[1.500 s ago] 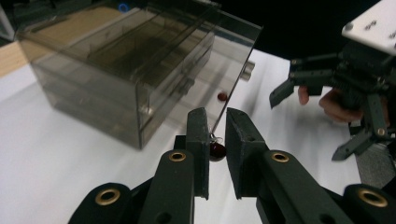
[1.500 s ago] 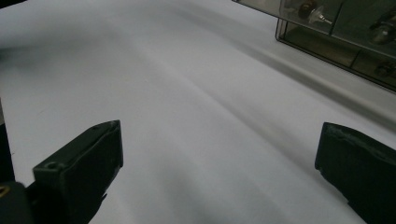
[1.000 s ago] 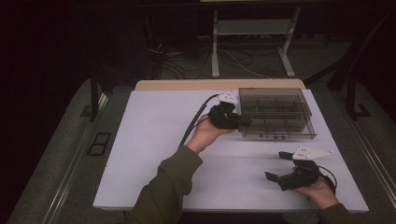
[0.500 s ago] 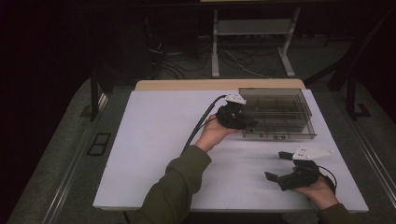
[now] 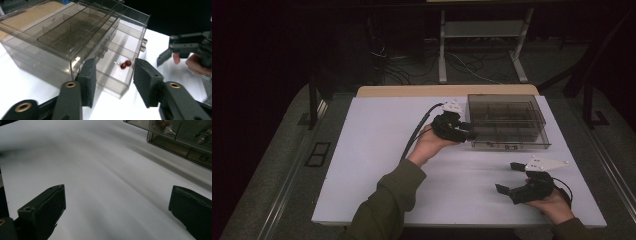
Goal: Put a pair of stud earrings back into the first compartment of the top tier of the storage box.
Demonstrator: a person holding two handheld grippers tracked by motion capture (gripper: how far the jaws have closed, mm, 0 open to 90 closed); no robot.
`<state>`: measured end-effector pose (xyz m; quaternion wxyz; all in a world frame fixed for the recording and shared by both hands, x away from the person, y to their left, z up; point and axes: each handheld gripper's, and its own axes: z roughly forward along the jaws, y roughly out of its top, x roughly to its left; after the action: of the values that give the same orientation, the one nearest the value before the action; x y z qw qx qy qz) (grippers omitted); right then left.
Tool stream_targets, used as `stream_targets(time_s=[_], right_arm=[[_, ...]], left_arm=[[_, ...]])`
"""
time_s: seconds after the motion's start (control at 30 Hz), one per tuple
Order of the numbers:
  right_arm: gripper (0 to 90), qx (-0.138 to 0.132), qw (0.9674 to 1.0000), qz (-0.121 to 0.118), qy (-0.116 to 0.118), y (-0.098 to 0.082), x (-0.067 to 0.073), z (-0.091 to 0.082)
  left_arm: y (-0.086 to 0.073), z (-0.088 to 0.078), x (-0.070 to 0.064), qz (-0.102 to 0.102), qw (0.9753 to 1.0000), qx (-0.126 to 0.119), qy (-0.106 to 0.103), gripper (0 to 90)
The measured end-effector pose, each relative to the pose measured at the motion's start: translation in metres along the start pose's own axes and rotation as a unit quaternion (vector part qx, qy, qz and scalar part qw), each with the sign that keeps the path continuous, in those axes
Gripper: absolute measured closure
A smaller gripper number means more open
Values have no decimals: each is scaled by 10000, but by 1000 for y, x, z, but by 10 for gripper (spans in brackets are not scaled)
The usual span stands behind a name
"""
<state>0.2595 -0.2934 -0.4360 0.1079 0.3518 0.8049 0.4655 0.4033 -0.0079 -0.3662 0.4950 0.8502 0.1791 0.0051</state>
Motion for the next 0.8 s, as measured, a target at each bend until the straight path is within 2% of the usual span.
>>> stream_targets(time_s=[0.27,0.6,0.8], right_arm=[[5,14,10000,19,-18,0,-1,0],[5,12,10000,12,-38,-1,0,1],[5,12,10000,21,-44,-1,1,1]], left_arm=[[-21,-26,-4,169,9996,134,189,387],[-47,-53,-12,81,9991,55,411,327],[-64,-67,-16,103,9981,57,599,289]])
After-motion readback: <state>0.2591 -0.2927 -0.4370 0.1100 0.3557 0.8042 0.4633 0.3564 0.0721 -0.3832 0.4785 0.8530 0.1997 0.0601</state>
